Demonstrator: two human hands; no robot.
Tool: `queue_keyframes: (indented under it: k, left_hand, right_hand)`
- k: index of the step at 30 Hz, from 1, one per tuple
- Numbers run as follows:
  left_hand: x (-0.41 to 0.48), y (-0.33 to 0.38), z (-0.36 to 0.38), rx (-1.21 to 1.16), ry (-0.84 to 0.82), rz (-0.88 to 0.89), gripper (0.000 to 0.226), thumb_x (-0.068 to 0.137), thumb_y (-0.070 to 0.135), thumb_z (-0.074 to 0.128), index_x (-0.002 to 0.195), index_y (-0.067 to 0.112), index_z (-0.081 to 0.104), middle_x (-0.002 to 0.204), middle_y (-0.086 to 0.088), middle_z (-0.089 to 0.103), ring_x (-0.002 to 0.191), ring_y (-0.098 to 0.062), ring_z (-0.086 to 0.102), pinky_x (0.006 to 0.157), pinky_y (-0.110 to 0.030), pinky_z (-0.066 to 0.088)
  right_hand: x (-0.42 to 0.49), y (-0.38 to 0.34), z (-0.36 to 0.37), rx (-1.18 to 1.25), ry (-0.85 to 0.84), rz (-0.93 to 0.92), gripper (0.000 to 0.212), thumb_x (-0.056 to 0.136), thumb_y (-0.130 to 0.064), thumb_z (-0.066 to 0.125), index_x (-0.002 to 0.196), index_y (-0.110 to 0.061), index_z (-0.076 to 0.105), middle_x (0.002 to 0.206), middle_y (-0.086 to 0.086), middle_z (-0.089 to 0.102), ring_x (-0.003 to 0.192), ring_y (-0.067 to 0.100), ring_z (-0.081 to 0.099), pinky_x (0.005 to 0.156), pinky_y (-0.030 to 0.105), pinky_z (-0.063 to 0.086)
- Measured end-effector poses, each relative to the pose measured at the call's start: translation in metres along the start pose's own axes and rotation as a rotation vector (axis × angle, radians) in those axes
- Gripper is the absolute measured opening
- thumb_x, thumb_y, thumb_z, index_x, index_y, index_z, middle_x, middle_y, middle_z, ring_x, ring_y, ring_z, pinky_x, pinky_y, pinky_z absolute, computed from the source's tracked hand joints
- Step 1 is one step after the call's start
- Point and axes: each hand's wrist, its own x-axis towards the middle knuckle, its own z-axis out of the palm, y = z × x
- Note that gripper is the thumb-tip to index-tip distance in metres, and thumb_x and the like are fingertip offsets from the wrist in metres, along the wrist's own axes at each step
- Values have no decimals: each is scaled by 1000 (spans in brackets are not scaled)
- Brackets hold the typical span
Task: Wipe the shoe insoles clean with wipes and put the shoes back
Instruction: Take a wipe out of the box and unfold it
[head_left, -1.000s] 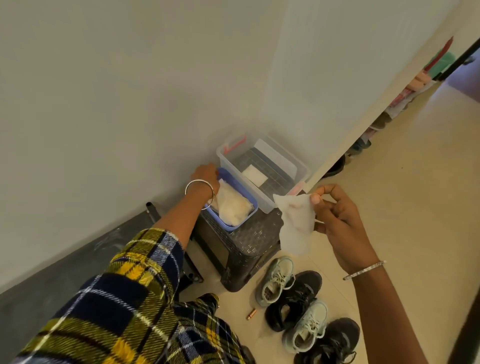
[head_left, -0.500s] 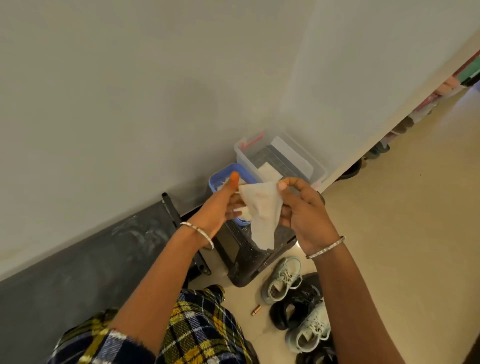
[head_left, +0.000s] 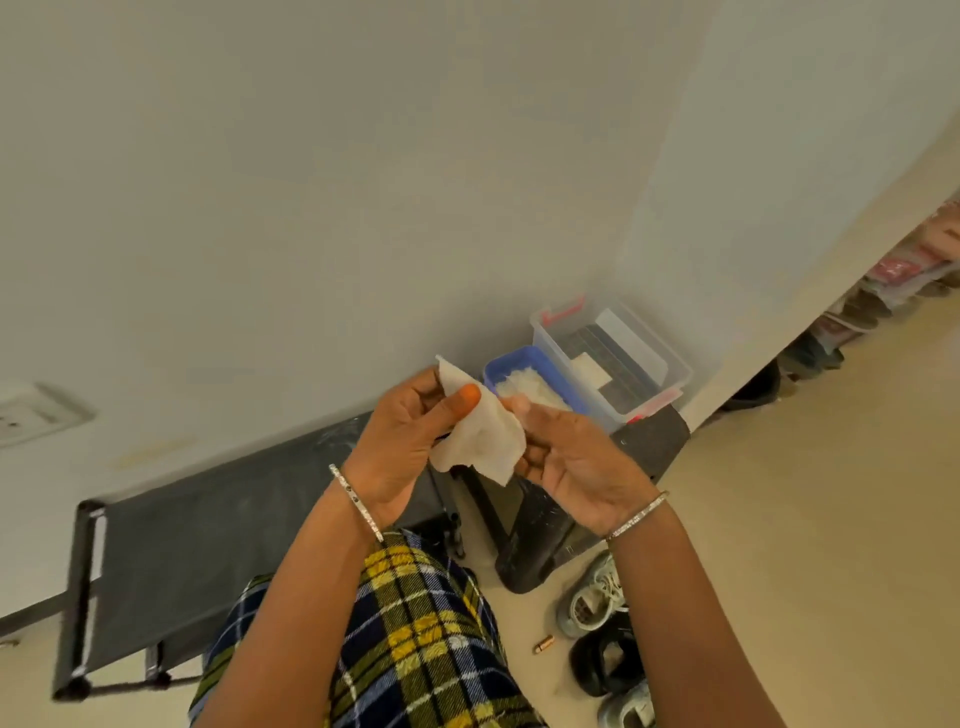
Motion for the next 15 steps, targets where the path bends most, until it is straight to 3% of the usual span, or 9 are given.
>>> queue_keyframes:
  k: [4, 8, 11, 15]
  left_hand:
    - [-35, 11, -15, 26, 72, 36, 32, 87, 22, 64, 112, 3, 63, 106, -15, 71, 96, -28, 68, 78, -43, 58]
    - [-72, 22, -34, 95, 202, 73, 22, 85, 15, 68, 104, 6, 64, 90, -12, 73, 88, -27, 71, 69, -39, 59]
    - [-98, 27, -42, 146, 340, 94, 43, 74, 24, 75, 110, 9, 59, 82, -14, 73, 85, -32, 72, 68, -41, 58]
    - [-129, 31, -55, 203, 505, 164, 60, 76, 19, 79, 127, 22, 48, 81, -11, 72, 81, -26, 72, 71, -43, 59]
  right_hand:
    - [-12, 20, 23, 143, -17, -55, 52, 79, -15, 70, 129, -9, 60, 113, 13, 71, 106, 30, 66, 93, 40, 55]
    - [-28, 23, 41, 60, -32, -235, 29, 80, -5, 69, 109, -7, 69, 99, 8, 75, 98, 25, 69, 91, 39, 56]
    - [-40, 21, 59, -77, -115, -333, 24, 76, -7, 72, 100, -8, 73, 95, 6, 76, 91, 17, 72, 83, 31, 60]
    - [-50, 20, 83, -359, -164, -462, 33, 79, 2, 75, 109, -11, 74, 97, 8, 76, 87, 11, 71, 80, 24, 58]
